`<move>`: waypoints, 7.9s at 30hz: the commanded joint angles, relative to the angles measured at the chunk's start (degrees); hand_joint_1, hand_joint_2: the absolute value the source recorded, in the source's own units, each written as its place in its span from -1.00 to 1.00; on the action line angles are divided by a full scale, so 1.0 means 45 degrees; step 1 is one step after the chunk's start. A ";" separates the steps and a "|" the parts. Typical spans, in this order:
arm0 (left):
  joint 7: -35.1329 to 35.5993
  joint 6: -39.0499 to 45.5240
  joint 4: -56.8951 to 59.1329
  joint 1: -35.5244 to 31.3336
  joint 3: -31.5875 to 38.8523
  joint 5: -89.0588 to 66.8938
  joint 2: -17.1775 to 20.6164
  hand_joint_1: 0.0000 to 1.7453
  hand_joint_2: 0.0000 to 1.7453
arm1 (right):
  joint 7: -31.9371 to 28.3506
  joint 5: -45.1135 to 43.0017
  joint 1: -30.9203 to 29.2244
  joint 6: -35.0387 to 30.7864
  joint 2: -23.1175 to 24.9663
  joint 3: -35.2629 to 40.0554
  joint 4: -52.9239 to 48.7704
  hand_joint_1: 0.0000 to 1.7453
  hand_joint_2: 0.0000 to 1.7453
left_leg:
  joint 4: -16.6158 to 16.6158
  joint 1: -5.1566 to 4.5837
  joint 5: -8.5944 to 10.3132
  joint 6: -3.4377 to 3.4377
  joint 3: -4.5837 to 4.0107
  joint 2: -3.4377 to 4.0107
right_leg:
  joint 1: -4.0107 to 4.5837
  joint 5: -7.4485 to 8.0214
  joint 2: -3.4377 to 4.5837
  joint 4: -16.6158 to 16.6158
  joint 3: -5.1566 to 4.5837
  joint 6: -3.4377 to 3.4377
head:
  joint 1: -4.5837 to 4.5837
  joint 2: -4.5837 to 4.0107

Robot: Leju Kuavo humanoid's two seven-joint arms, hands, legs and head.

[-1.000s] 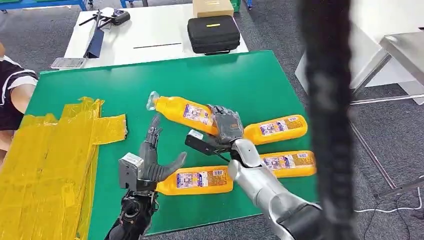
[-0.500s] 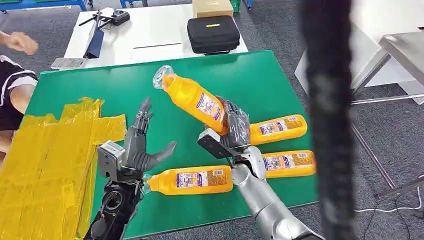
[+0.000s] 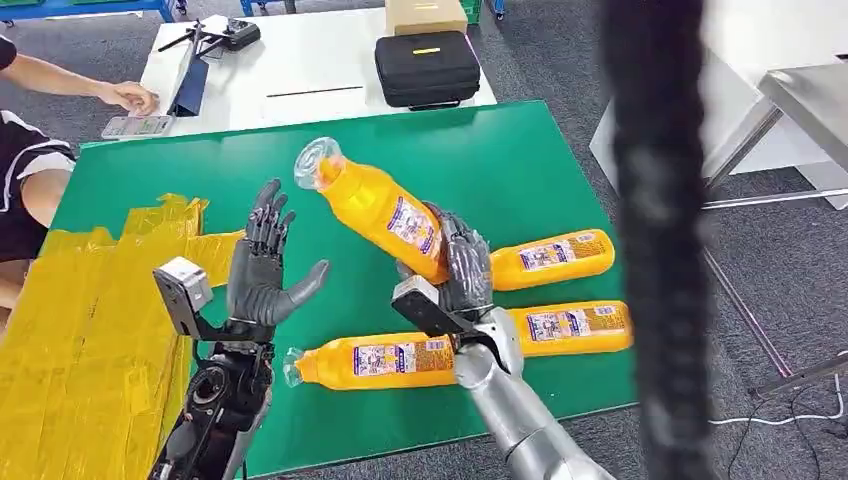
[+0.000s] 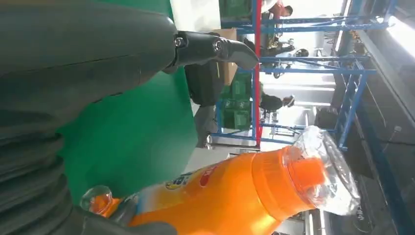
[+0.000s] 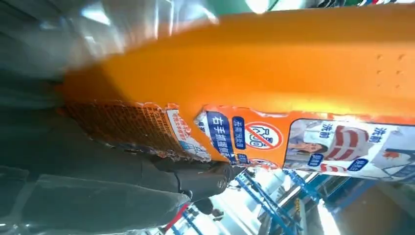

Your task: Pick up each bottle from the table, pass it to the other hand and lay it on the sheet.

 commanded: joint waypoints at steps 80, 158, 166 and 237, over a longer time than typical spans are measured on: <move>-0.0636 0.3158 -0.0073 -0.0282 0.1021 -0.0069 0.0052 1.00 1.00 | 0.1186 -0.1574 0.1266 0.1616 -0.0966 0.3646 -0.3360 -1.00 -1.00 | 0.0013 0.0017 -0.0049 -0.0054 0.0087 0.0008 | 0.0018 -0.0046 -0.0025 0.0005 0.0092 -0.0006 | 0.0005 0.0000; 0.2658 0.6900 0.3927 -0.0684 0.4110 -1.3911 0.0577 -1.00 1.00 | 0.6876 0.5483 0.2918 0.8244 -0.2866 0.4729 -0.3289 -1.00 1.00 | -0.0002 0.0012 -0.0023 -0.0062 0.0060 -0.0012 | 0.0013 -0.0024 -0.0016 -0.0014 0.0068 -0.0016 | 0.0005 0.0000; -0.0335 0.4314 -0.0675 0.1022 0.3464 -0.7282 0.0302 -1.00 1.00 | 0.8204 0.7081 0.2646 0.7850 -0.2519 0.4587 -0.1878 -1.00 1.00 | -0.0008 0.0010 -0.0006 -0.0046 0.0016 -0.0016 | 0.0009 -0.0003 -0.0003 -0.0019 0.0024 -0.0016 | 0.0004 0.0000; 0.1899 -0.4358 0.0882 -0.0053 -0.0895 0.3333 0.0210 -1.00 1.00 | -0.0827 -0.2081 0.2923 -0.0059 -0.0157 0.0049 -0.3734 1.00 1.00 | -0.0003 0.0006 -0.0003 -0.0043 0.0075 -0.0043 | 0.0011 -0.0014 -0.0078 -0.0009 0.0083 -0.0028 | 0.0005 0.0000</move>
